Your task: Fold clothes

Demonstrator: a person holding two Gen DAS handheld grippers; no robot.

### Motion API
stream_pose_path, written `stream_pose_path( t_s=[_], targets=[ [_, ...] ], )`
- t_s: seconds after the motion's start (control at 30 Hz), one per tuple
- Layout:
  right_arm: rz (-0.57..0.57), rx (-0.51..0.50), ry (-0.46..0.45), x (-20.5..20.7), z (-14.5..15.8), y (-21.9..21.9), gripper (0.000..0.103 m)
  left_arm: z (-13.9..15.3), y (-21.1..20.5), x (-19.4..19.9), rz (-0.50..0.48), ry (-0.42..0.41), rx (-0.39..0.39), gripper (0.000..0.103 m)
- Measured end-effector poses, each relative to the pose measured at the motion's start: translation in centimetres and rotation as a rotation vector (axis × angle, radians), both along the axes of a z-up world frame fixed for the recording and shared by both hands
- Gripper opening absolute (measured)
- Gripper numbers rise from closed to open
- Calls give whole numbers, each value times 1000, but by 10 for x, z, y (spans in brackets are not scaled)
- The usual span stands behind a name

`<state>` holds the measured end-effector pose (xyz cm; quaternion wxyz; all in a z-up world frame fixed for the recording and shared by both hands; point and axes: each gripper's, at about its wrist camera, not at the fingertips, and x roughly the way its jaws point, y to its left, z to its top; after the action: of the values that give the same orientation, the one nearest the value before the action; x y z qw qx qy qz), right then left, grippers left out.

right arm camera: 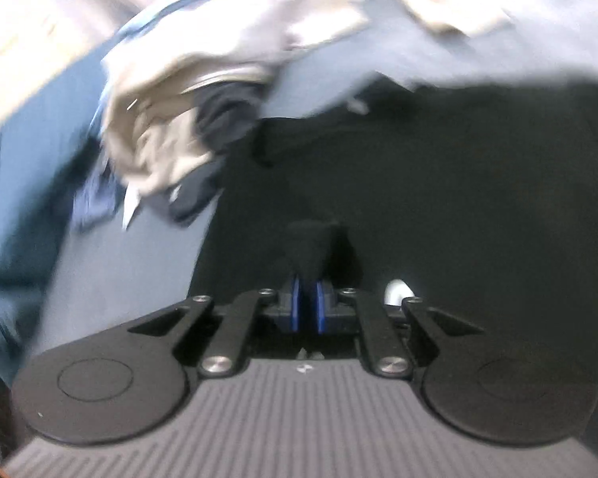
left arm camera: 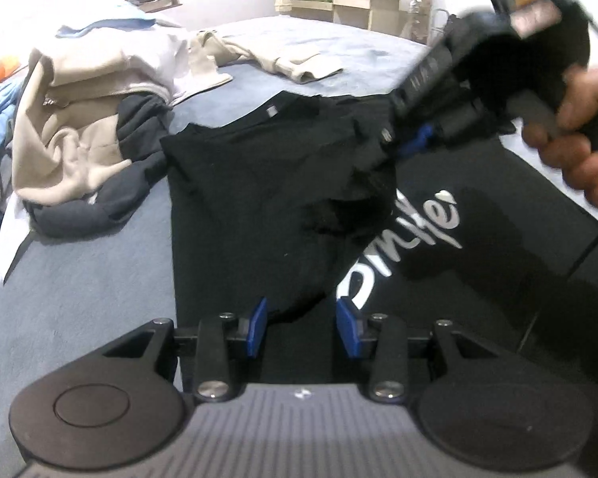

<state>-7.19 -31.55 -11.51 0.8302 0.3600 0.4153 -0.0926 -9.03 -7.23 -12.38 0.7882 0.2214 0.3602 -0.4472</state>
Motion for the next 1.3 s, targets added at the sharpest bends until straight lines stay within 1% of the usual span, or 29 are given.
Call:
stream_pose_path(
  t_s=[0.07, 0.17, 0.23, 0.3, 0.37, 0.4, 0.53, 0.6, 0.87, 0.93, 1.03, 1.13, 1.2, 1.23, 1.27, 1.3],
  targets=[
    [-67, 51, 12, -12, -13, -9, 9, 1, -5, 0, -28, -16, 5, 40],
    [-145, 122, -16, -22, -27, -23, 10, 0, -16, 4, -66, -26, 7, 40],
    [-161, 133, -23, -23, -31, -28, 10, 0, -24, 10, -76, -20, 2, 42],
    [-147, 121, -11, -22, -36, -30, 10, -1, -32, 19, -81, 5, -9, 42],
    [-131, 112, -6, -22, -38, -30, 10, -1, -38, 28, -89, 36, -25, 42],
    [-122, 108, -4, -22, -39, -30, 10, -1, -40, 31, -97, 54, -32, 44],
    [-108, 106, -12, -27, -40, -32, 10, 0, -37, 20, -169, 140, -45, 43],
    [-110, 113, -15, -27, -42, -33, 10, 1, -35, 14, -204, 184, -51, 41],
    [-123, 150, -33, -30, -47, -38, 10, 4, -28, -8, -338, 350, -74, 40],
    [-127, 162, -36, -30, -48, -39, 10, 7, -24, -13, -299, 321, -62, 40],
    [-140, 191, -41, -31, -49, -42, 10, 9, -26, -13, -213, 218, -45, 40],
    [-151, 216, -40, -32, -51, -44, 12, 3, -41, -10, -205, 176, -16, 41],
    [-158, 235, -43, -32, -50, -46, 17, -3, -53, -14, -240, 152, 18, 42],
    [-162, 244, -47, -32, -49, -47, 25, -7, -58, -16, -253, 135, 38, 42],
    [-166, 259, -55, -32, -48, -48, 34, -9, -62, -17, -264, 120, 55, 42],
    [-173, 275, -64, -32, -47, -48, 40, -12, -64, -20, -269, 106, 68, 42]
  ],
)
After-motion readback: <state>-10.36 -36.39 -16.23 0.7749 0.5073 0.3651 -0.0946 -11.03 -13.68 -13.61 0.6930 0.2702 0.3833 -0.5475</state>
